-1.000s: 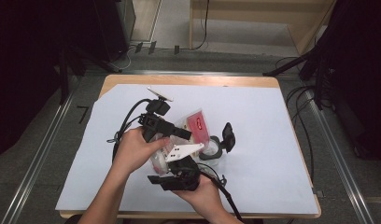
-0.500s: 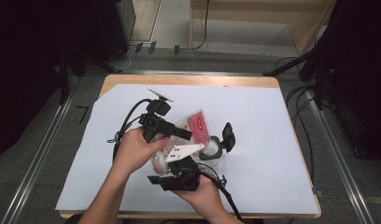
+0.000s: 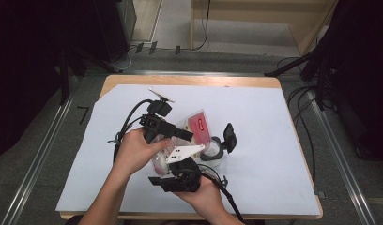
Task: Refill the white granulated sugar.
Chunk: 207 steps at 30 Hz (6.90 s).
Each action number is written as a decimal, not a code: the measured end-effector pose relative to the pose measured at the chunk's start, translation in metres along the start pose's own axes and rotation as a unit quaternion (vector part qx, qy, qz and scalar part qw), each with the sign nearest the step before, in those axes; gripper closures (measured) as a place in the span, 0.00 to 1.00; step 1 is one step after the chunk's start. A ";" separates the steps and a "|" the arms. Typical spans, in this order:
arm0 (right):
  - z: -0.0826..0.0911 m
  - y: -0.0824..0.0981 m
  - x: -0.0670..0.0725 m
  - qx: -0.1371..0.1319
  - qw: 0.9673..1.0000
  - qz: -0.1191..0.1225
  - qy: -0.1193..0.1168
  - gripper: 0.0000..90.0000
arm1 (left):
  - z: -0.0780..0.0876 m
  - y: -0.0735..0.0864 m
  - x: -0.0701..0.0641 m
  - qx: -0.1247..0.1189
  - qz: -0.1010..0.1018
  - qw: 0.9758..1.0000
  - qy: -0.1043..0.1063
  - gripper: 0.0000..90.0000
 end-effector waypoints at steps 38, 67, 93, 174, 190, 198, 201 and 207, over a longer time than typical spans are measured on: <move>0.000 0.000 0.000 0.000 1.000 0.001 0.000 0.70 | 0.000 0.000 -0.001 -0.002 0.002 1.000 -0.001 0.81; 0.001 -0.001 0.002 -0.001 1.000 -0.002 -0.005 0.70 | 0.002 0.001 -0.003 -0.001 0.001 1.000 -0.004 0.81; 0.000 -0.001 0.004 -0.003 1.000 0.001 -0.005 0.70 | 0.002 0.001 -0.004 -0.003 0.000 1.000 -0.003 0.80; 0.000 0.000 0.003 -0.006 1.000 -0.002 0.004 0.71 | 0.000 0.001 -0.006 -0.005 0.001 1.000 0.001 0.78; 0.001 0.000 0.003 -0.010 1.000 -0.005 0.002 0.70 | 0.001 0.001 -0.006 -0.004 0.000 1.000 0.002 0.78; 0.001 0.000 0.004 -0.011 1.000 -0.006 -0.001 0.71 | 0.001 0.001 -0.009 -0.006 0.000 1.000 -0.003 0.77; 0.001 0.000 0.004 -0.011 1.000 -0.006 -0.001 0.71 | 0.001 0.001 -0.008 -0.007 -0.001 1.000 -0.003 0.77; 0.001 0.000 0.003 -0.011 1.000 -0.002 0.000 0.71 | 0.001 0.001 -0.008 -0.006 -0.003 1.000 -0.003 0.77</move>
Point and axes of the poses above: each handheld gripper's, and its own axes: z roughly backward along the jaws, y roughly out of its underside, x roughly to its left, the point moved 2 cm from there along -z, roughly forward along the jaws, and after that the axes turned 1 degree about -y, right-handed, at the moved point
